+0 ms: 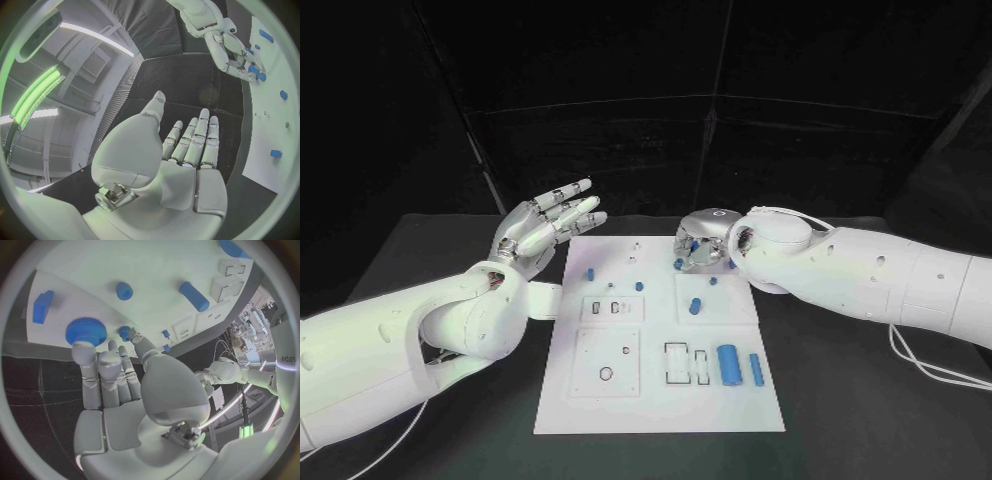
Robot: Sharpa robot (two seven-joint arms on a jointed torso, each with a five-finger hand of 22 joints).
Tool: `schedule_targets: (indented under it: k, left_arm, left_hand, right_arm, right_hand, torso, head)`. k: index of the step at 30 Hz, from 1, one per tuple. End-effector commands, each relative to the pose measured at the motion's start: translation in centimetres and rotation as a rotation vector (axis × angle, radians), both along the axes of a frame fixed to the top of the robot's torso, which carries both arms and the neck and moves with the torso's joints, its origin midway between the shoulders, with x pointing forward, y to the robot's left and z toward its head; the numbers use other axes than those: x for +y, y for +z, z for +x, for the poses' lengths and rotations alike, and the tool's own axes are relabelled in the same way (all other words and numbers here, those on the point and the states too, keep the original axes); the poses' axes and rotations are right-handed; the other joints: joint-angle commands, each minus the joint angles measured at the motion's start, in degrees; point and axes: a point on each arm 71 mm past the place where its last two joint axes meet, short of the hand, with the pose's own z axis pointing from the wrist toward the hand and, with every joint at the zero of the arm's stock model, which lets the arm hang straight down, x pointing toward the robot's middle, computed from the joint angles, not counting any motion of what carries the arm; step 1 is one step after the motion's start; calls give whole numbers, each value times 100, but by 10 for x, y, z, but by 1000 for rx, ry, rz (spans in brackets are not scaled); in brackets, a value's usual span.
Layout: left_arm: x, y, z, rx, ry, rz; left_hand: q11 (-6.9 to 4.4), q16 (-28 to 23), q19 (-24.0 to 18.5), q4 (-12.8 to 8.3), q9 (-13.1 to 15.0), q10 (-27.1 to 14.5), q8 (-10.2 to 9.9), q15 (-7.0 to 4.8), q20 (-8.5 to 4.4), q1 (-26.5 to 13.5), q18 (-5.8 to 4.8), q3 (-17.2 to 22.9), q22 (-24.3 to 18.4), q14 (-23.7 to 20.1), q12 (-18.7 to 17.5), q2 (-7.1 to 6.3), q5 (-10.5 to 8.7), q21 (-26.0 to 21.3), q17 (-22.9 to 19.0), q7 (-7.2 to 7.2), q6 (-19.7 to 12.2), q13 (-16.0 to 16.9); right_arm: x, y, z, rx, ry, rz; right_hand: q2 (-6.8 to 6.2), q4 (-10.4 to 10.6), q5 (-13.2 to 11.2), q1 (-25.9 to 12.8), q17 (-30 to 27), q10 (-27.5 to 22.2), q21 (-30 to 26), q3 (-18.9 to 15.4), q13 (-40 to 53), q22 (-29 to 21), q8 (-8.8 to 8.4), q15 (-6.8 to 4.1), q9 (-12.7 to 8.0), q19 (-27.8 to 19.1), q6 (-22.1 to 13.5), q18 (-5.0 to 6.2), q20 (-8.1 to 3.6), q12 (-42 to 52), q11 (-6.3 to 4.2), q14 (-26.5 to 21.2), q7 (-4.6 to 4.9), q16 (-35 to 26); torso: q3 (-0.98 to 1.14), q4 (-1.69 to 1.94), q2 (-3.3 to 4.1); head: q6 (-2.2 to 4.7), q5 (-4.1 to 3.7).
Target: Assemble the parts on the task board
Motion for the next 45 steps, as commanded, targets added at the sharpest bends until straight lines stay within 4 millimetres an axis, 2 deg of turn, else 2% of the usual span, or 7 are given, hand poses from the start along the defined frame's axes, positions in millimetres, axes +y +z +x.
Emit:
schedule_targets:
  k: [1, 7, 17, 26, 31, 39, 45]
  left_arm:
    - [-1, 3, -1, -16, -19, -31]
    - [-1, 3, 0, -13, -20, -35]
    - [0, 2, 1, -8, -17, -33]
    - [1, 3, 0, -6, -13, -29]
    - [1, 3, 0, -4, -15, -29]
    - [3, 3, 0, -4, -12, -27]
    - [4, 3, 0, -3, -12, -27]
  left_hand:
    - [-8, -16, 67, -54, -7, -33, -24, 15, 1, 11, 31, -6, 6, -36, -28, 78, -29, -26, -8, 715, -32, -6]
    - [-11, -18, 364, -91, -4, -22, -18, 6, -1, 17, 45, -28, 31, -32, -16, 106, -28, 8, -8, 714, -27, -2]
    - [-12, -17, 498, -113, -3, -12, -16, 2, -2, 29, 50, -28, 40, -28, -12, 123, -28, 21, -7, 719, -27, 0]
    - [-12, -15, 607, -125, -2, 3, -15, 0, -3, 36, 53, -25, 49, -24, -9, 135, -27, 33, -7, 721, -20, 1]
    - [-12, -14, 612, -129, -2, 8, -15, -1, -3, 39, 53, -23, 49, -23, -8, 140, -27, 33, -6, 721, -20, 2]
    - [-14, -8, 706, -172, 0, 29, -11, -4, -4, 74, 55, 5, 51, -10, -2, 183, -26, 30, -3, 723, 1, 3]
    - [-14, -7, 708, -180, 0, 33, -11, -4, -4, 80, 54, 11, 49, -9, -1, 189, -26, 27, -3, 723, -3, 4]
  right_arm:
    - [2, 1, 0, -5, 14, -3]
    - [5, 1, 0, 0, 27, 1]
    - [9, -1, 0, 22, 40, -7]
    - [10, -3, 2, 36, 35, -18]
    - [11, -3, 4, 29, 34, -27]
    - [10, -3, 4, 15, 29, -30]
    - [11, 1, 3, -27, 31, 8]
  right_hand:
    - [34, -4, 4, -3, 87, 19, 87, 63, -8, 113, -17, 28, 10, 75, -18, -122, 3, 36, 9, 115, 17, 89]
    - [81, 14, -5, -4, 224, 128, 240, 170, -12, 303, 14, 24, 22, 113, 92, -145, 6, 82, -4, 112, 24, 241]
    - [120, -1, -19, 26, 416, 255, 458, 379, -22, 600, 18, 16, 20, 188, 219, -188, 1, 88, -19, 114, 28, 444]
    - [140, -43, -45, 68, 478, 299, 579, 615, -31, 744, 0, 14, 13, 205, 276, -206, 1, 52, -23, 99, 22, 542]
    - [116, -68, -30, 70, 489, 296, 618, 758, -35, 778, -16, 23, 8, 188, 273, -208, 7, 20, -15, 85, 31, 577]
    - [80, -107, -63, 100, 503, 337, 689, 1037, -28, 845, -15, 29, 10, 164, 291, -213, 16, -5, -7, 65, 39, 635]
    - [72, -128, -141, 168, 509, 464, 752, 1243, -3, 922, 11, 10, 20, 171, 371, -221, 4, 37, -39, 55, 21, 668]
  torso:
    - [4, 2, 25]
    - [-1, 5, 28]
    - [2, 20, 51]
    - [2, 12, 56]
    - [-6, 15, 63]
    - [-7, 20, 69]
    - [-8, 17, 74]
  head:
    - [-13, 10]
    - [-52, 13]
    - [-65, 47]
    - [-75, 52]
    - [-88, 61]
    - [-114, 62]
    - [-98, 76]
